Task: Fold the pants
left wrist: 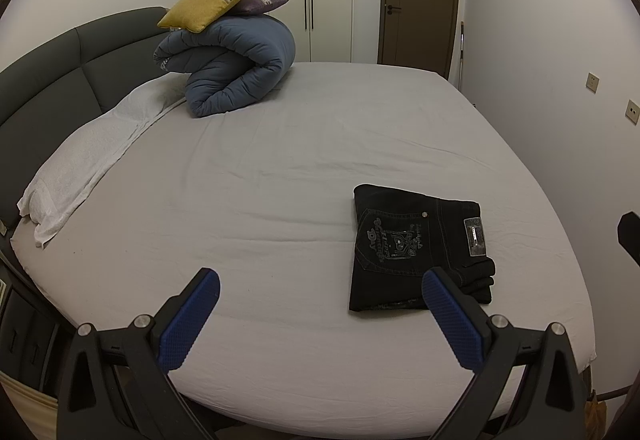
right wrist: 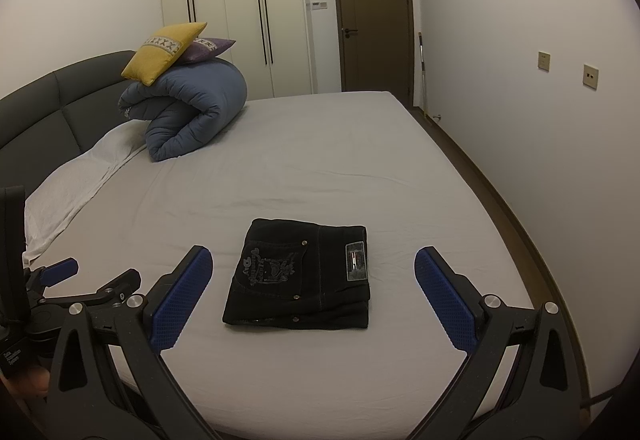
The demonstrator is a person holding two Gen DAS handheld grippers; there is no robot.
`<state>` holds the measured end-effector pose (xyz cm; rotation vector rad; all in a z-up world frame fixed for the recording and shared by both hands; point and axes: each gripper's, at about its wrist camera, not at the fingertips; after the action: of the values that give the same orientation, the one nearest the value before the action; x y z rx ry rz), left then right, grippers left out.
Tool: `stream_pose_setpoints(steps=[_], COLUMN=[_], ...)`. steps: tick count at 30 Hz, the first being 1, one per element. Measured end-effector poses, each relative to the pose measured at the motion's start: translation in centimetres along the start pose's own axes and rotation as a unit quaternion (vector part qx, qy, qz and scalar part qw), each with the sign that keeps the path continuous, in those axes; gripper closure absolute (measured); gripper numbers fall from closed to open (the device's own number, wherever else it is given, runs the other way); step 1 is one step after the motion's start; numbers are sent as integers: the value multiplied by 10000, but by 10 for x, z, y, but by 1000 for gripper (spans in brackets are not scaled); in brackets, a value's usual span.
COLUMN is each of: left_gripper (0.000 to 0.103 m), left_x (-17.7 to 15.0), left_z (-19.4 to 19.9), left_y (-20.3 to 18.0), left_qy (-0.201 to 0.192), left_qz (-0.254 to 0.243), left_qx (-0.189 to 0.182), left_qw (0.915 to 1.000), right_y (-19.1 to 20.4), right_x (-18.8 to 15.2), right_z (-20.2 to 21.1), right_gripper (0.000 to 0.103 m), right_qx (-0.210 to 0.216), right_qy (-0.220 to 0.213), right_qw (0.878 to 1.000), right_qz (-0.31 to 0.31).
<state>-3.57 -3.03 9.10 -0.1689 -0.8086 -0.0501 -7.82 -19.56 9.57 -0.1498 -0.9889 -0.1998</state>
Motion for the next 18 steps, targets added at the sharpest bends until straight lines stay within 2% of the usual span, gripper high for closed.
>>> stream_pose_setpoints(steps=[18], left_gripper=[0], left_x=[0], left_z=[0], left_y=[0], left_qy=[2], left_qz=[-1], left_qx=[3], left_qw=[10000], right_y=[-2], right_x=[1], right_z=[1], right_gripper=[0], right_qx=[21], right_qy=[12], right_qw=[10000], right_qz=[20])
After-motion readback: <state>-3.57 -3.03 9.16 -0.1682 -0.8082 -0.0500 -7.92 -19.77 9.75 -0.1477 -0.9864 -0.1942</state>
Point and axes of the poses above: each gripper's, at about its wrist camera, not at the fingertips, and z roughly against the way its jaws point, y to its left, x to its top, and after that the axes turned 12 degrees about -x, right-handed
